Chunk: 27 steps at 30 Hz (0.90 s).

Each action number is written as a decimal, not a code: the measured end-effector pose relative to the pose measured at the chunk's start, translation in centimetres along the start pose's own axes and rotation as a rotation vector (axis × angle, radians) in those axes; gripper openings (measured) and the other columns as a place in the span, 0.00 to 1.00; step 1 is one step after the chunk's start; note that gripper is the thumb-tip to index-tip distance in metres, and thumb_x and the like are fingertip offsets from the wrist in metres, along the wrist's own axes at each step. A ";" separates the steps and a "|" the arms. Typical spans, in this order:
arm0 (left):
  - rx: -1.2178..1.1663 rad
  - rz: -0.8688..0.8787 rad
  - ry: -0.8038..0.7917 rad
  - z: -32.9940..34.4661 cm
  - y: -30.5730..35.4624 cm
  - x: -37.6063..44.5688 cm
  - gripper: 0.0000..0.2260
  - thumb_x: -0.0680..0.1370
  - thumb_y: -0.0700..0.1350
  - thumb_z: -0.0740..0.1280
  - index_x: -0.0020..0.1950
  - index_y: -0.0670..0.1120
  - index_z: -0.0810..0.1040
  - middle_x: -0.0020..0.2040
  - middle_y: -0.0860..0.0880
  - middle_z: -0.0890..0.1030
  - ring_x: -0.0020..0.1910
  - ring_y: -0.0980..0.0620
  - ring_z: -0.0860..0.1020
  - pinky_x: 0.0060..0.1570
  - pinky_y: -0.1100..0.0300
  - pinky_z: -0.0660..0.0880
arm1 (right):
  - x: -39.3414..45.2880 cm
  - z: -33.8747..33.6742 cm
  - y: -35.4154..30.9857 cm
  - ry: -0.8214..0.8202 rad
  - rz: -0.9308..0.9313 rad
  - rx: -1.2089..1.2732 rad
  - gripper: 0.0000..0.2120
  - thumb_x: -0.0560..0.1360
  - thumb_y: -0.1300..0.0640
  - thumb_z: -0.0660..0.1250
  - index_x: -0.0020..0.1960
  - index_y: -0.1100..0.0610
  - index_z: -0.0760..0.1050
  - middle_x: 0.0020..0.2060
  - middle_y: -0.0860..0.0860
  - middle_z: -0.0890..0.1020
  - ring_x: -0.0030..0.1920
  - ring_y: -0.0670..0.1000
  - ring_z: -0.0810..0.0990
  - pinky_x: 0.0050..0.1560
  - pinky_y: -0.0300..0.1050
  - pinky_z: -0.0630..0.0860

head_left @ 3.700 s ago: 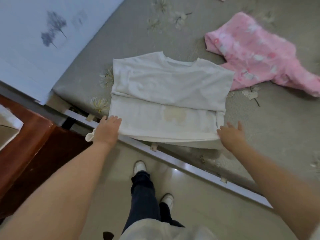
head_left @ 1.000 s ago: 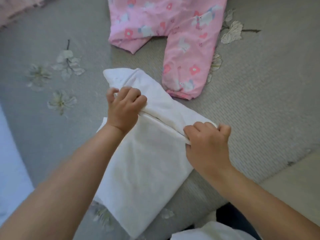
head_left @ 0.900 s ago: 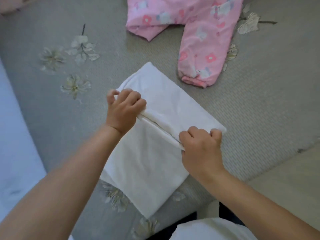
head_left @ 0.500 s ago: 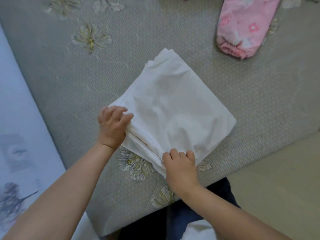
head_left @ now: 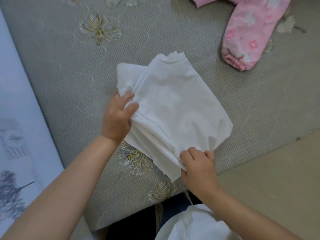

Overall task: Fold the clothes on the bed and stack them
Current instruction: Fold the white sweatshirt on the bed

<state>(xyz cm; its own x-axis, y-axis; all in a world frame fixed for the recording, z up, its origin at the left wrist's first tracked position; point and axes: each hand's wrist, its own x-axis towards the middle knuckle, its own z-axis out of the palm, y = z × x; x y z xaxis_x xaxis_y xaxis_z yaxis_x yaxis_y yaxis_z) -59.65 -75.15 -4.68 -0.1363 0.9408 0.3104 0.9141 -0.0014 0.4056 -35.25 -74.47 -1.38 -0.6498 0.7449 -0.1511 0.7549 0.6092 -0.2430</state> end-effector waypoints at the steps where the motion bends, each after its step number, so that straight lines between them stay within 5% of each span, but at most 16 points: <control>1: 0.036 -0.015 -0.084 0.3 -0.4 -1.7 0.09 0.68 0.27 0.62 0.46 0.37 0.75 0.50 0.30 0.79 0.45 0.30 0.78 0.45 0.43 0.75 | -0.5 1.1 -0.6 -0.069 -0.009 -0.042 0.19 0.42 0.66 0.74 0.30 0.56 0.74 0.26 0.49 0.74 0.24 0.51 0.73 0.36 0.43 0.59; 3: 0.071 -0.202 -0.373 1.1 -0.8 -5.0 0.15 0.67 0.25 0.64 0.52 0.33 0.78 0.60 0.30 0.74 0.55 0.29 0.74 0.53 0.40 0.72 | -1.1 3.5 -1.8 -0.253 -0.012 -0.159 0.19 0.41 0.59 0.78 0.29 0.55 0.76 0.26 0.48 0.75 0.24 0.49 0.74 0.34 0.42 0.68; 5: 0.095 -0.416 -0.635 2.3 -1.2 -8.1 0.25 0.71 0.27 0.61 0.67 0.39 0.69 0.72 0.37 0.61 0.69 0.34 0.61 0.68 0.44 0.58 | -1.8 5.5 -2.7 -0.352 -0.011 -0.197 0.21 0.43 0.49 0.80 0.31 0.57 0.79 0.27 0.48 0.77 0.27 0.49 0.76 0.32 0.37 0.72; 8: 0.168 -0.456 -0.645 2.8 -1.3 -9.6 0.32 0.70 0.29 0.63 0.73 0.45 0.62 0.75 0.43 0.54 0.74 0.38 0.48 0.70 0.46 0.41 | -2.1 7.1 -3.6 -0.355 0.097 -0.188 0.30 0.43 0.42 0.79 0.39 0.59 0.82 0.37 0.51 0.82 0.37 0.53 0.81 0.43 0.46 0.73; 10: 0.236 -0.321 -0.630 2.8 -1.2 -9.4 0.35 0.65 0.30 0.69 0.71 0.43 0.65 0.74 0.40 0.58 0.73 0.37 0.50 0.69 0.44 0.41 | -1.7 7.2 -4.3 -0.379 0.171 -0.206 0.41 0.45 0.40 0.79 0.52 0.60 0.81 0.55 0.56 0.81 0.55 0.58 0.80 0.54 0.59 0.73; 12: 0.277 -0.036 -0.631 2.9 -0.8 -8.6 0.39 0.53 0.31 0.77 0.64 0.39 0.73 0.66 0.37 0.71 0.66 0.35 0.66 0.63 0.39 0.60 | -0.9 7.8 -4.5 -0.490 0.186 -0.208 0.50 0.58 0.39 0.75 0.70 0.62 0.62 0.72 0.61 0.53 0.71 0.64 0.51 0.64 0.69 0.54; 14: 0.285 0.195 -0.629 3.2 -0.5 -7.5 0.42 0.44 0.40 0.82 0.58 0.38 0.78 0.58 0.37 0.78 0.57 0.35 0.76 0.50 0.38 0.73 | -0.2 9.0 -4.1 -0.584 0.218 -0.186 0.52 0.68 0.39 0.67 0.73 0.59 0.35 0.65 0.60 0.26 0.64 0.62 0.25 0.62 0.69 0.32; 15: 0.273 0.248 -0.664 3.4 -0.5 -7.0 0.44 0.42 0.45 0.83 0.57 0.37 0.78 0.58 0.37 0.78 0.55 0.35 0.77 0.47 0.38 0.74 | 0.0 9.2 -3.9 -0.576 0.228 -0.188 0.53 0.67 0.37 0.67 0.72 0.58 0.34 0.66 0.61 0.27 0.65 0.62 0.26 0.62 0.69 0.34; 17: 0.237 0.271 -0.737 4.0 -0.9 -6.1 0.46 0.42 0.51 0.82 0.57 0.36 0.78 0.58 0.36 0.78 0.55 0.36 0.77 0.46 0.39 0.75 | 0.2 8.9 -3.6 -0.538 0.248 -0.236 0.54 0.54 0.35 0.75 0.71 0.59 0.60 0.70 0.65 0.59 0.70 0.65 0.57 0.61 0.70 0.60; 19: 0.239 0.323 -0.756 4.3 -1.3 -5.7 0.37 0.52 0.48 0.81 0.58 0.35 0.77 0.57 0.35 0.78 0.55 0.35 0.77 0.45 0.38 0.75 | 0.2 8.8 -3.1 -0.523 0.200 -0.252 0.46 0.44 0.39 0.80 0.58 0.59 0.78 0.58 0.62 0.78 0.59 0.62 0.77 0.49 0.65 0.74; 22: 0.241 0.383 -0.642 5.0 -1.6 -5.6 0.17 0.71 0.38 0.59 0.57 0.36 0.77 0.55 0.36 0.79 0.53 0.36 0.78 0.44 0.40 0.76 | 0.3 9.2 -2.1 -0.447 0.158 -0.237 0.41 0.43 0.53 0.82 0.55 0.62 0.80 0.55 0.63 0.79 0.56 0.62 0.79 0.45 0.64 0.76; 25: 0.220 0.350 -0.571 5.4 -0.9 -5.0 0.21 0.79 0.34 0.47 0.53 0.36 0.80 0.52 0.38 0.81 0.50 0.37 0.80 0.42 0.41 0.77 | 0.7 8.8 -1.0 -0.387 0.175 -0.105 0.36 0.45 0.66 0.80 0.54 0.67 0.79 0.54 0.66 0.79 0.55 0.63 0.79 0.45 0.64 0.76; 27: 0.202 0.322 -0.529 5.6 0.0 -4.5 0.21 0.79 0.33 0.47 0.52 0.35 0.80 0.50 0.37 0.82 0.47 0.37 0.81 0.40 0.42 0.77 | 1.5 7.8 0.0 -0.411 0.156 -0.023 0.35 0.57 0.69 0.75 0.64 0.70 0.70 0.64 0.68 0.70 0.64 0.65 0.71 0.58 0.62 0.70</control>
<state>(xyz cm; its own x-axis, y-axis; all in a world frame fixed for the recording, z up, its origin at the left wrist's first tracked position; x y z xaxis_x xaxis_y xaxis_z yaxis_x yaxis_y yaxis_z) -56.88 -77.52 -10.86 0.3158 0.9439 -0.0967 0.9386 -0.2958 0.1777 -36.95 -75.49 -9.04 -0.5054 0.6611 -0.5545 0.8456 0.5074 -0.1659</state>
